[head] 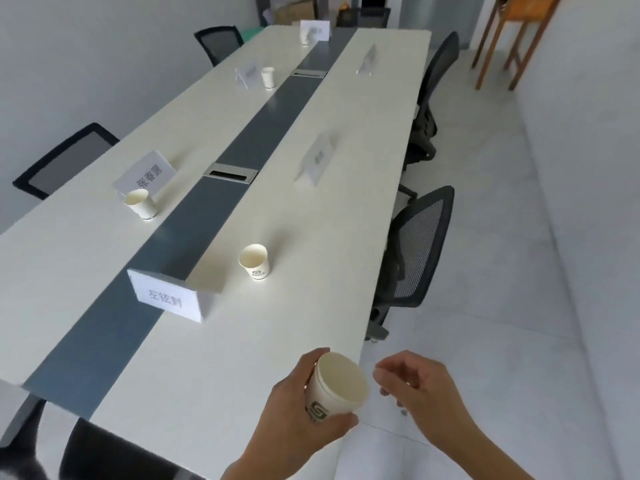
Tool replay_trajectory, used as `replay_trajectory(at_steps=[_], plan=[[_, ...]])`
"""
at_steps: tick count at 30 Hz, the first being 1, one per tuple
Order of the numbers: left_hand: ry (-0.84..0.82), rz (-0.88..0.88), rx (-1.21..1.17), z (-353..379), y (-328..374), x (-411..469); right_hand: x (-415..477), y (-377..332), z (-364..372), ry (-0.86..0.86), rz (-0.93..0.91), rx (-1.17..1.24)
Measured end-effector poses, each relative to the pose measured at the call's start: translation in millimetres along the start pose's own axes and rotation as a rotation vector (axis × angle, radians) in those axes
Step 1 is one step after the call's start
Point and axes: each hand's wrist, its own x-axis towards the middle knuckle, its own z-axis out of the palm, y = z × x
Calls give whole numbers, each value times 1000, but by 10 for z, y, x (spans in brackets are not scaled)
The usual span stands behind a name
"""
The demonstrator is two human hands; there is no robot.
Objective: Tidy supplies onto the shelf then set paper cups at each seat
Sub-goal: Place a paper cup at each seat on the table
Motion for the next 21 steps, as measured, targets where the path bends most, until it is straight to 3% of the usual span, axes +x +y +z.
replay_trajectory(at_steps=[10, 21], plan=[[-256, 187, 206, 1312, 614, 211, -502, 546, -1197, 122, 92, 60], [-366, 299, 274, 1997, 1226, 1742, 463, 514, -2408, 338, 140, 157]])
